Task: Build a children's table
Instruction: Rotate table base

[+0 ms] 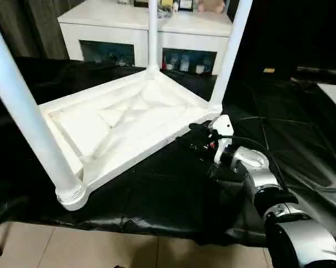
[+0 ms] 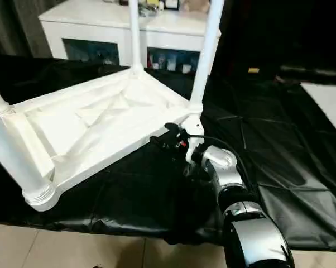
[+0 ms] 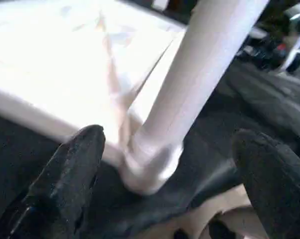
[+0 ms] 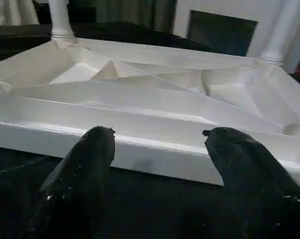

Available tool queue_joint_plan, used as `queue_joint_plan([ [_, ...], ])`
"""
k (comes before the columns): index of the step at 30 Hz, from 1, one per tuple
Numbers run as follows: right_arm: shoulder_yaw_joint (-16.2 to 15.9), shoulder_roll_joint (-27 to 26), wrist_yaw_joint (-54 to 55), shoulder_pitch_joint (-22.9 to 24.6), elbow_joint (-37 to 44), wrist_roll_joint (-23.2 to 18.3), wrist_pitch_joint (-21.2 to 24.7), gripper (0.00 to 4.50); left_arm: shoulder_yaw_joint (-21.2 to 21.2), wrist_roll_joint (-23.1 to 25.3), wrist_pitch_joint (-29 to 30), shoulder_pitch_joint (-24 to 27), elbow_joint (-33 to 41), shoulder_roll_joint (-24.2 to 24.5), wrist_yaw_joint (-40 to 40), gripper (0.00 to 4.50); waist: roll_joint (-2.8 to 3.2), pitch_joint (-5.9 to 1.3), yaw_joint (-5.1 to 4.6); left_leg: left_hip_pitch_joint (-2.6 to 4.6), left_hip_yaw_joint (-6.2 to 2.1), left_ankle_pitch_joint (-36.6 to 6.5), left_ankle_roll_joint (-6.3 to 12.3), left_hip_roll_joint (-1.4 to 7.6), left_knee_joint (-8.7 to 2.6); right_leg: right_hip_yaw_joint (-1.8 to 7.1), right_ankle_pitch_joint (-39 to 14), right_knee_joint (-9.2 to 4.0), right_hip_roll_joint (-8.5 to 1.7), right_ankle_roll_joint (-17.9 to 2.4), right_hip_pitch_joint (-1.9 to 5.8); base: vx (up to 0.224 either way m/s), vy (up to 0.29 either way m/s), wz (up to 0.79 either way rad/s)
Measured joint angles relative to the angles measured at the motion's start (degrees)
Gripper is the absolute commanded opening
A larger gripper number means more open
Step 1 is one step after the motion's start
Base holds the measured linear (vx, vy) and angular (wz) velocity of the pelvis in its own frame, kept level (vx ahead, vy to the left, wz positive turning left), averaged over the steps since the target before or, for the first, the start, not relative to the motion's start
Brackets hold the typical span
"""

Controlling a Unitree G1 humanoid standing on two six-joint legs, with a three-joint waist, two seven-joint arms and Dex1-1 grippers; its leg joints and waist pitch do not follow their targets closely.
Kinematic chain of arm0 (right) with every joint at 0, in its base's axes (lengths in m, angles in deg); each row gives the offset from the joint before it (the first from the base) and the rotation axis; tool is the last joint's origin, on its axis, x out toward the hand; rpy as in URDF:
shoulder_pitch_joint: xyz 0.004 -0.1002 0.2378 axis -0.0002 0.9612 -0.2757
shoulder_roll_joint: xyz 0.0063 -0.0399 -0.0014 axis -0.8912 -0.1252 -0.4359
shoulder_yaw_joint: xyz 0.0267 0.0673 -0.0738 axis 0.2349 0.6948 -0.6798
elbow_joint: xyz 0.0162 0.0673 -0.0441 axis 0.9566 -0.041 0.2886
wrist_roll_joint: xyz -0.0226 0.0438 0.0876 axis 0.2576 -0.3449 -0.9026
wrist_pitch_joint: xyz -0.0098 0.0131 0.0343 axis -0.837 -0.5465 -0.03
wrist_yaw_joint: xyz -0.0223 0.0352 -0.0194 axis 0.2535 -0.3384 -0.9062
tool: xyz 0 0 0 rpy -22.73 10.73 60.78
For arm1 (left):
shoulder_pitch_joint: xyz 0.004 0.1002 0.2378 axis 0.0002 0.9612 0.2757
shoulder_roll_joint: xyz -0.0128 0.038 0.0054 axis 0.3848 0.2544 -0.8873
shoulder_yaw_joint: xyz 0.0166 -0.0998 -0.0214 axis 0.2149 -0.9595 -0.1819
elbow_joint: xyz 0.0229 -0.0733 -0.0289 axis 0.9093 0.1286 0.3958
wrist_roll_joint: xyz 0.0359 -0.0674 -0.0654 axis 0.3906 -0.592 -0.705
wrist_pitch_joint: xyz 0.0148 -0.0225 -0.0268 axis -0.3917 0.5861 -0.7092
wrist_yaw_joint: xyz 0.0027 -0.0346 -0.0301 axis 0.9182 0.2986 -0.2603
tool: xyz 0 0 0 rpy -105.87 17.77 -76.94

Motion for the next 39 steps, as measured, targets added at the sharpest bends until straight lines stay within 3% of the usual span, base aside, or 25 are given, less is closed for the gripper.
queue_joint_plan([
  [9, -0.05, 0.93, 2.64, 0.94, -0.02, 1.57, -0.01, 3.36, 6.69, -1.92, -0.41, -9.59, 3.71, -3.12, 2.53, 4.46, -0.05, 0.01, -0.33, 0.46, -0.17, -0.01, -0.01, 0.00, -0.03, -0.15, -0.01, -0.01, 0.01, 0.01, 0.12, 0.000, 0.000, 0.00],
  [19, -1.14, -1.35, 3.81, 2.22, 0.14, 2.34, -0.13, 3.36, 18.00, 6.25, -5.20, -19.93, -0.21, -7.42, 7.22, 4.46, -0.06, 0.01, -0.40, 0.49, -0.23, -0.01, -0.01, -0.06, -0.02, -0.16, -0.01, -0.10, 0.00, 0.00, 0.01, 0.000, 0.000, 0.00],
  [25, -2.95, -1.60, 9.11, 3.77, 0.04, 5.19, 1.62, 3.36, 25.19, 3.27, -2.29, -24.33, 6.59, -12.24, 8.53, 4.46, -0.02, 0.03, -0.06, 0.40, -0.19, -0.01, -0.01, -0.17, -0.01, -0.08, 0.02, -0.14, -0.08, -0.04, -0.01, 0.000, 0.000, 0.00],
  [29, -3.96, -1.46, 16.43, 3.62, -2.26, 8.05, 5.17, 3.36, 31.69, 2.54, -1.33, -31.59, 9.08, -17.61, 9.38, 4.46, 0.08, 0.10, 0.19, 0.39, -0.17, -0.01, -0.01, -0.19, -0.02, -0.08, 0.02, -0.12, -0.13, -0.03, 0.03, 0.000, 0.000, 0.00],
  [33, -3.93, -2.13, 20.87, 3.49, -3.41, 8.64, 6.59, 3.36, 39.89, 5.45, -1.63, -38.21, 8.79, -22.86, 9.45, 4.46, 0.31, 0.24, -0.43, 0.33, -0.15, -0.01, -0.01, -0.27, -0.02, -0.14, 0.01, -0.14, -0.25, -0.03, -0.09, 0.000, 0.000, 0.00],
  [39, -3.78, -3.81, 21.18, 3.04, -3.39, 8.48, 6.63, 3.36, 47.97, 10.20, -4.01, -45.07, 3.66, -27.88, 8.98, 4.46, 0.32, 0.23, -1.67, 0.29, -0.23, 0.00, -0.01, -0.27, -0.04, -0.28, 0.09, -0.09, -0.26, -0.14, -0.37, 0.000, 0.000, 0.00],
])
